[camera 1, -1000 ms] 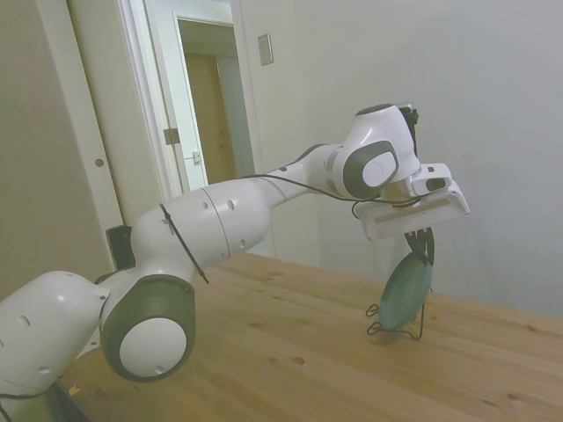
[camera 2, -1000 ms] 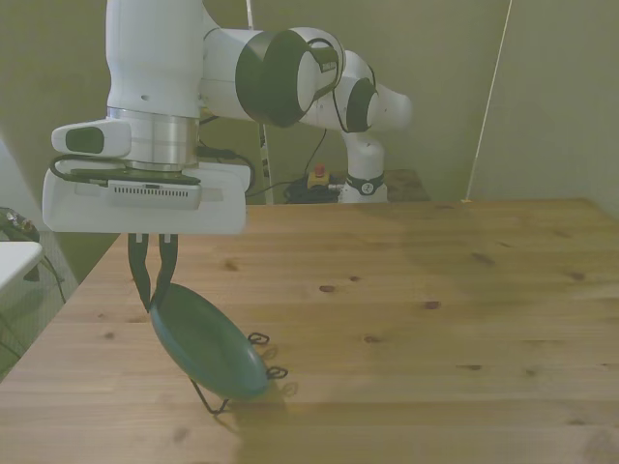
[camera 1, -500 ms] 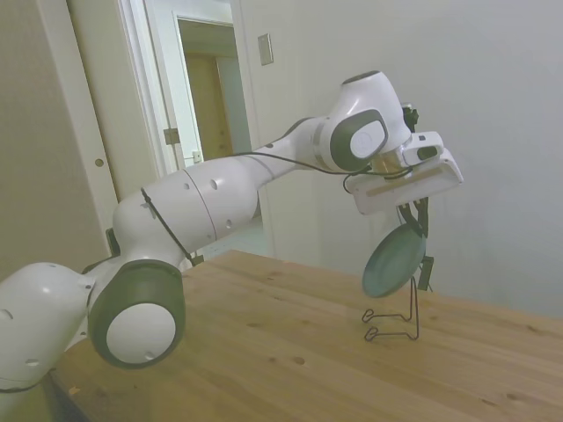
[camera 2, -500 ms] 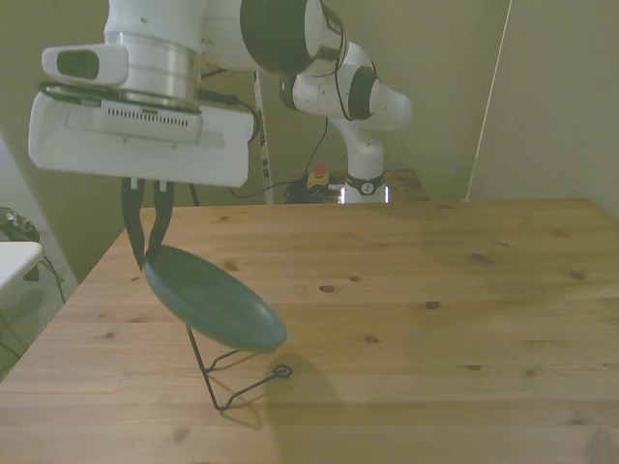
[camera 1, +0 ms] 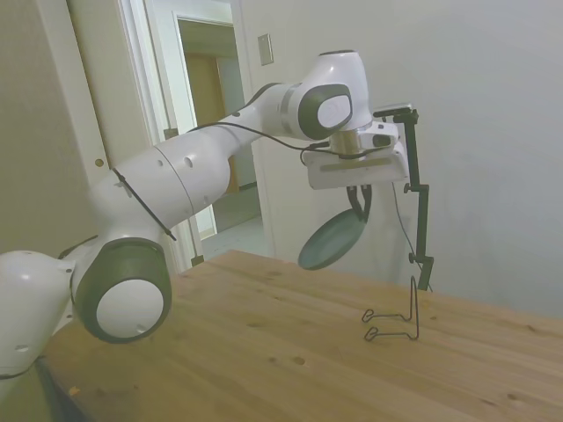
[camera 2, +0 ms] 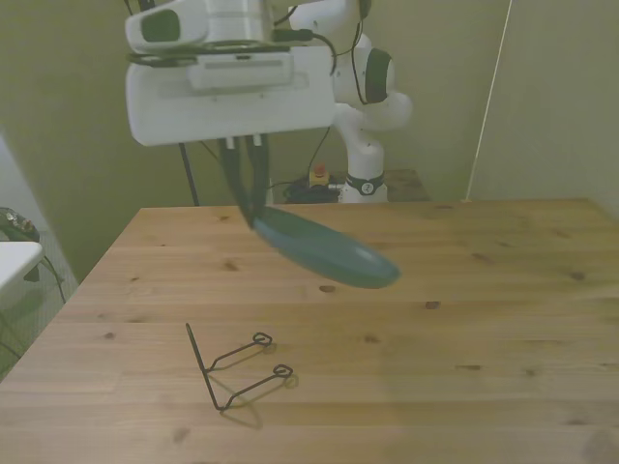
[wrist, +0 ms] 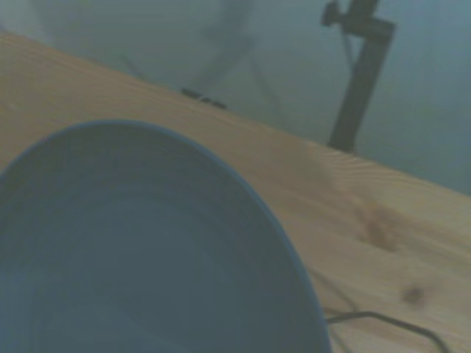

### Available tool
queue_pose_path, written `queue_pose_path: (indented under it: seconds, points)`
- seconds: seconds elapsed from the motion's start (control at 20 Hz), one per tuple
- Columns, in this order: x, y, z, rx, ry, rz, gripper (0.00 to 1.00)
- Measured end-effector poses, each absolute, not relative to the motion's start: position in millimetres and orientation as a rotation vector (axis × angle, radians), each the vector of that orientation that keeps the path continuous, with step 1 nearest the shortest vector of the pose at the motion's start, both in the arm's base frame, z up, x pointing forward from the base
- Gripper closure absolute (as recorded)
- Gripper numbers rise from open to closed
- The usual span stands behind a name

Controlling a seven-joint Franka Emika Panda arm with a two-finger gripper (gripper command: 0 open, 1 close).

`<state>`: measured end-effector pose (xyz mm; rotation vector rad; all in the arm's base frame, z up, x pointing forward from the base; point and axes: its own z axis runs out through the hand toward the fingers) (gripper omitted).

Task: Unload the plate

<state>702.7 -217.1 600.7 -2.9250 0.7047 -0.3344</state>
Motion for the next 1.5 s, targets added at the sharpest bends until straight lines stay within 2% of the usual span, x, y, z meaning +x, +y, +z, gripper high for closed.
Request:
queue_pose_path:
  seconds: [0.15, 0.3, 0.7, 1.05, 1.1, 1.5]
  points:
    - [710, -192, 579, -2.907, 0.731, -0.203, 1.0]
    - [719, -177, 547, -2.898, 0.773, -0.081, 1.0]
    - [749, -176, 436, -2.922, 0.836, 0.085, 1.0]
    - [765, -164, 382, -2.961, 0.896, 0.104, 1.0]
    - [766, -162, 378, -2.967, 0.899, 0.104, 0.0]
    - [768, -160, 380, -2.971, 0.925, 0.078, 0.0]
